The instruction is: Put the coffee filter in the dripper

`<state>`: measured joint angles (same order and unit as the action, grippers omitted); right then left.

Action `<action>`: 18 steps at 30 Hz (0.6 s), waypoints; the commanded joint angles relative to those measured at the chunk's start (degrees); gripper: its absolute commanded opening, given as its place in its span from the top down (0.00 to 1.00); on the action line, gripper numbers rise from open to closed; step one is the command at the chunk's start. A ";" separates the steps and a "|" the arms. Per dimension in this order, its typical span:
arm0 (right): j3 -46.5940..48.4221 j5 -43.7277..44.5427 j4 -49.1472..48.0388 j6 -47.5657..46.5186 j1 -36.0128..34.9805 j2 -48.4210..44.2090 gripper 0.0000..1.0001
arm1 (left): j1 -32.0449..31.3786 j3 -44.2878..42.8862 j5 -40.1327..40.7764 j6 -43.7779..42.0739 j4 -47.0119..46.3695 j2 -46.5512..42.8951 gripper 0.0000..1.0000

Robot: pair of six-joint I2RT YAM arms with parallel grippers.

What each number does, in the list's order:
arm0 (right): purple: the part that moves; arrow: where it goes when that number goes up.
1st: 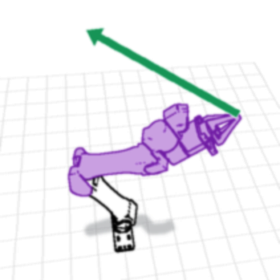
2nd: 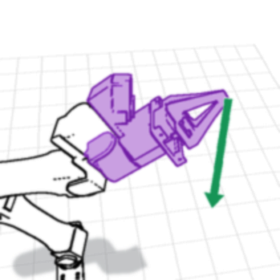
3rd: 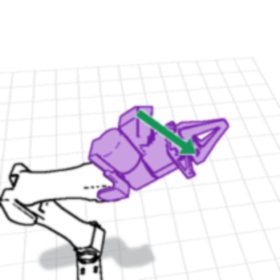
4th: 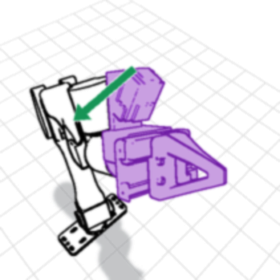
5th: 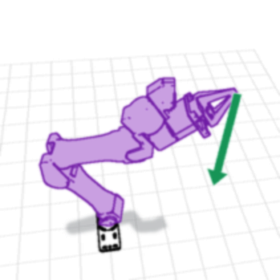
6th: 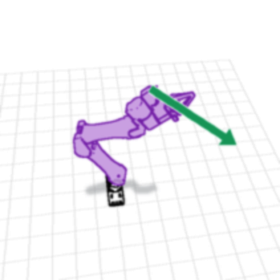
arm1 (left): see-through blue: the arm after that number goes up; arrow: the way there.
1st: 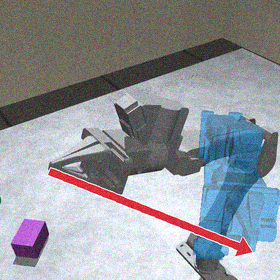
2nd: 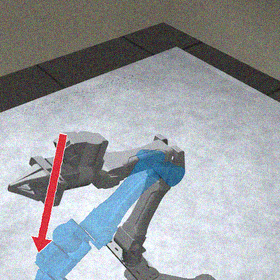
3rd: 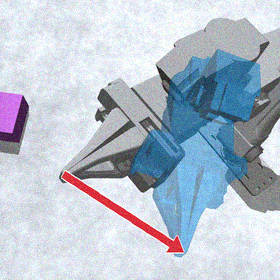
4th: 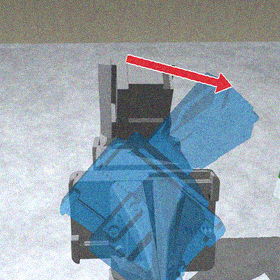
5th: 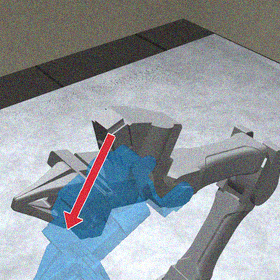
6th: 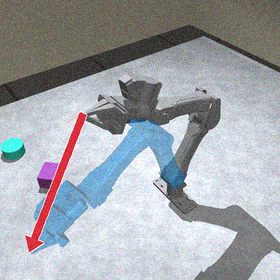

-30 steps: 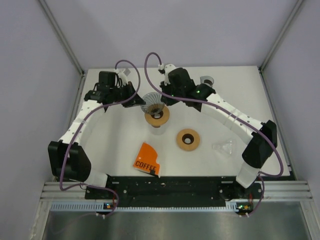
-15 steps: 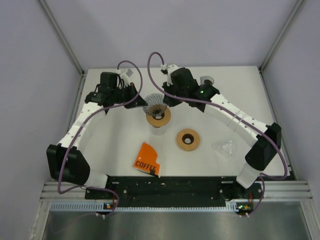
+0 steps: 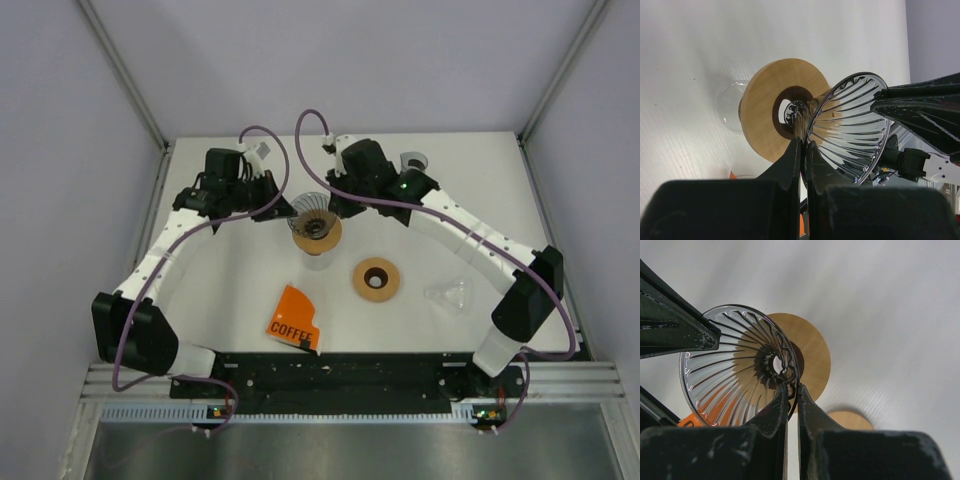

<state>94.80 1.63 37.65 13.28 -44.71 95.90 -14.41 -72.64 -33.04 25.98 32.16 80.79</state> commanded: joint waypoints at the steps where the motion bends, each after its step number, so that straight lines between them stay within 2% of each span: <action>1: -1.20 0.65 0.15 -1.85 0.15 -0.19 1.00 | -1.23 -1.36 -6.07 0.65 -4.92 -1.69 1.00; 18: -1.55 0.74 -1.35 -2.64 1.47 4.65 1.00 | -0.09 -1.01 -2.82 -1.37 -2.90 2.79 1.00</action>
<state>94.48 1.63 35.64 13.08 -43.88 98.78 -14.28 -72.62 -30.61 25.17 32.12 83.13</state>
